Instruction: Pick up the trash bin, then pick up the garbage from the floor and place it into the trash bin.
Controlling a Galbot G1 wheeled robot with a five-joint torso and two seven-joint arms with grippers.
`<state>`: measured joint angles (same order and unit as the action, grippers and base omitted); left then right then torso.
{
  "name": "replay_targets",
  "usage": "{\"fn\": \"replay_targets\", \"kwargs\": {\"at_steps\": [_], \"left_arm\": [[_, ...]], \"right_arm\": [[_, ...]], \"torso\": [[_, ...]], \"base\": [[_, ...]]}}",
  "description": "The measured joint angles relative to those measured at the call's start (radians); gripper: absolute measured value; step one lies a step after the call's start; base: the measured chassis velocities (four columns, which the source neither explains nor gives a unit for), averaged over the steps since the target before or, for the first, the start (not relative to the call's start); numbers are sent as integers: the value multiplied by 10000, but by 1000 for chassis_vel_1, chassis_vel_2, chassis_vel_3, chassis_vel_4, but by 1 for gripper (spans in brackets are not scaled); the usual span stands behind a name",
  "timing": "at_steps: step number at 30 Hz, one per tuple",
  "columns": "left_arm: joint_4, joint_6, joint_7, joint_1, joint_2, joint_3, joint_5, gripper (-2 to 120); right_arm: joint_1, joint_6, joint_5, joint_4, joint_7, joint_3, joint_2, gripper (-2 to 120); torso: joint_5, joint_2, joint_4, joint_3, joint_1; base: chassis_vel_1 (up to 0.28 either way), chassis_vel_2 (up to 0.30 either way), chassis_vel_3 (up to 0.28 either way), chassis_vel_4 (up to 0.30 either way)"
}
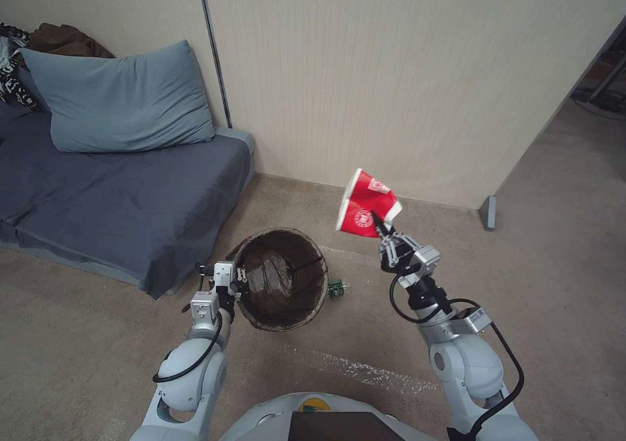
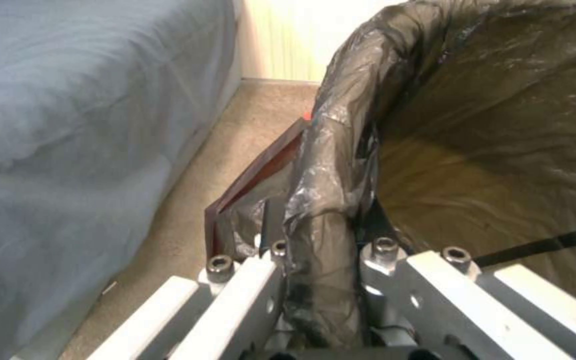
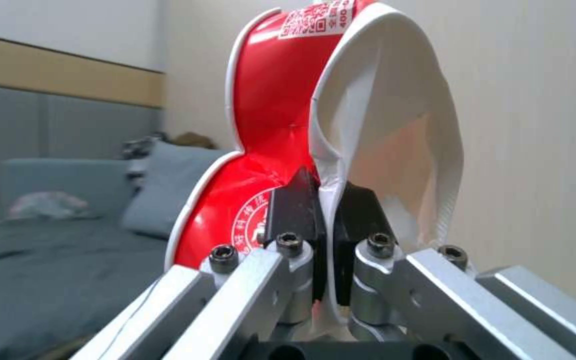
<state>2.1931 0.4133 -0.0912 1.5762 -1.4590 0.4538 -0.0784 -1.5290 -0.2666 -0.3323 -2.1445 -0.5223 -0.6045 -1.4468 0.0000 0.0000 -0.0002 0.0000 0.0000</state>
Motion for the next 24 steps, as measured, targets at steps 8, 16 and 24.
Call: {"fn": "replay_targets", "kwargs": {"at_steps": [8,16,24], "left_arm": [[-14,17,12,-4,0,-24,12,3],[-14,31,14,22,0,-59,37,3],[-11,38,15,54,-34,-159,119,3]], "right_arm": [[68,-5,-99,-49,-502,409,253,0],[171,129,104,-59,-618,810,543,0],[264,331,460,-7,-526,1361,898,0]], "torso": [[0,0,1,0,0],[1,0,1,0,0],[-1,0,-4,-1,0]], "base": [[0,0,0,0],[0,0,0,0],[0,0,0,0]]}}
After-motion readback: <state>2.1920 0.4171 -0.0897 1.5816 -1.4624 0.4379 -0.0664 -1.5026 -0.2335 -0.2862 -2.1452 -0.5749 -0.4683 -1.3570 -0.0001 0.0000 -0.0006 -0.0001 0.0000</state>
